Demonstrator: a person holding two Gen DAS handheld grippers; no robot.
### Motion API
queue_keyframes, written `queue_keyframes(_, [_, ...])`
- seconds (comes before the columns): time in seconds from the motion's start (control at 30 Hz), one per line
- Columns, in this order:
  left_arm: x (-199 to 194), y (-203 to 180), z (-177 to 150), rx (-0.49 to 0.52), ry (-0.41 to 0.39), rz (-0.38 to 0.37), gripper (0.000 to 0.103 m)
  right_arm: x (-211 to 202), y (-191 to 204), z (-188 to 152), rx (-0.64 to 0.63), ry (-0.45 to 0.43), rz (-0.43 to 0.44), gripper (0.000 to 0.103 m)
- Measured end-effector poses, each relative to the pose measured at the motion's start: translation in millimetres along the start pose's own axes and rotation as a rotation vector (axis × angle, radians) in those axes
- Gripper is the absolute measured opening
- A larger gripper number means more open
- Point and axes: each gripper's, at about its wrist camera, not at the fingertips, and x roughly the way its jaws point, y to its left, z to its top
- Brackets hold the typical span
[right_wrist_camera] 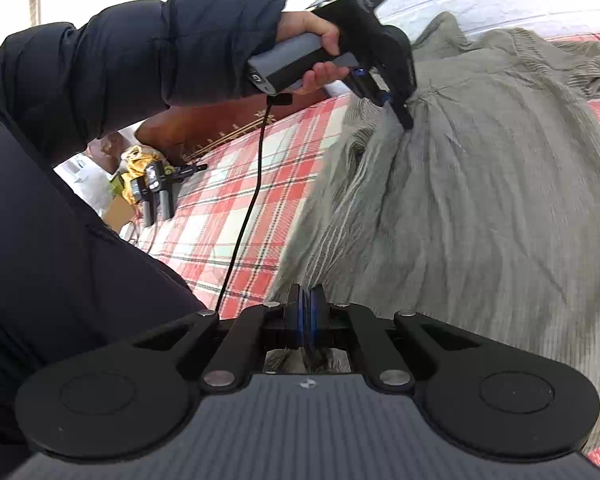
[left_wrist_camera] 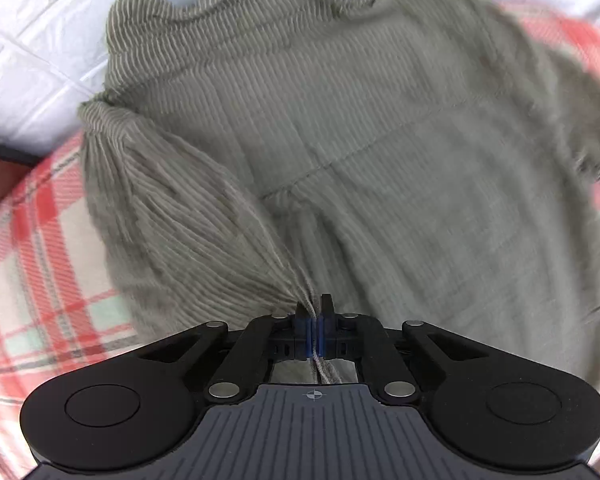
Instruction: Fold clothes
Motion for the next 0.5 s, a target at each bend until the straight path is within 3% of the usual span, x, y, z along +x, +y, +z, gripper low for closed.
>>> queue_keyframes(0.23, [-40,30,3,-0.085,-0.107,-0.248,0.000,-25,0,7,0.027,-0.069,-0.035,0.004])
queue_keyframes(0.33, [-45,61,-14,-0.092,-0.136,-0.299,0.000,-28,11,12,0.016,-0.090,0.002,0.004])
queue_keyframes(0.5, [-48,94,-41,-0.102,-0.159,-0.344,0.000,4,45,10,-0.044,-0.020,0.050,0.004])
